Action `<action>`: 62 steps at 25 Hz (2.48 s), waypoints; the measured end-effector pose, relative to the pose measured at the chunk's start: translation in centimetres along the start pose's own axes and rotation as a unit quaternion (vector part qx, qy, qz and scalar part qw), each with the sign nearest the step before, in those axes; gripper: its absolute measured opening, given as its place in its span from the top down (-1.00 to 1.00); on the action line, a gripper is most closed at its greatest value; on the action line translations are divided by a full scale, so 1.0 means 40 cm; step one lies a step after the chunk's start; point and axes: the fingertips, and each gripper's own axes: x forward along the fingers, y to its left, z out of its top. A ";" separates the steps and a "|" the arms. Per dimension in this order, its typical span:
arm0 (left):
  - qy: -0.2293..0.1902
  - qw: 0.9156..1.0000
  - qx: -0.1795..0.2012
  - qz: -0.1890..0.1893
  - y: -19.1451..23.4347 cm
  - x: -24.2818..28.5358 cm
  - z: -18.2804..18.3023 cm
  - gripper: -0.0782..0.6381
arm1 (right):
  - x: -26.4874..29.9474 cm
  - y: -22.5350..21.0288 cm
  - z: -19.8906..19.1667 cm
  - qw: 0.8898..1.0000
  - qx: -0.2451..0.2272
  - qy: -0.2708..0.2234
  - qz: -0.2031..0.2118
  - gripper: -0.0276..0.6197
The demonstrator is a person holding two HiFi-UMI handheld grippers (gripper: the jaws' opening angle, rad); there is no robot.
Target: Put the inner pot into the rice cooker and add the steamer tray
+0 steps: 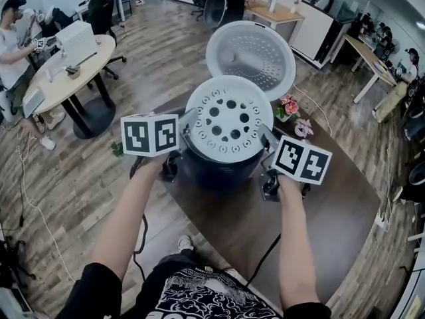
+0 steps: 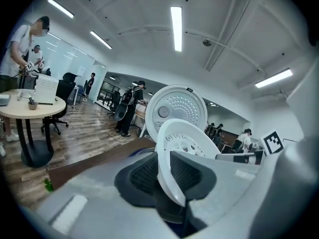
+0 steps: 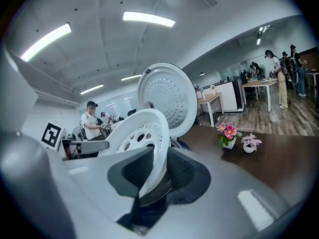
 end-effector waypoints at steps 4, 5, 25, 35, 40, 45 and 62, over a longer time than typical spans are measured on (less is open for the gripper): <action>0.010 1.000 -0.002 -0.003 0.018 0.025 -0.007 0.54 | 0.024 -0.014 -0.007 1.000 0.006 0.008 -0.008 0.66; 0.012 1.000 -0.002 -0.002 0.024 0.032 -0.008 0.54 | 0.031 -0.018 -0.009 1.000 0.007 0.010 -0.009 0.66; 0.039 0.999 0.017 0.008 0.046 0.081 -0.041 0.54 | 0.069 -0.057 -0.039 0.997 -0.027 0.043 -0.060 0.60; 0.047 0.998 0.038 0.017 0.058 0.100 -0.060 0.51 | 0.077 -0.065 -0.051 0.994 -0.046 0.053 -0.082 0.55; 0.054 0.997 0.049 0.018 0.063 0.109 -0.066 0.50 | 0.084 -0.070 -0.061 0.992 -0.061 0.062 -0.095 0.53; 0.057 0.996 0.060 0.022 0.062 0.117 -0.068 0.49 | 0.088 -0.077 -0.059 0.991 -0.067 0.062 -0.096 0.53; 0.051 0.994 0.084 0.049 0.062 0.089 -0.079 0.41 | 0.067 -0.069 -0.069 0.988 -0.107 0.051 -0.098 0.50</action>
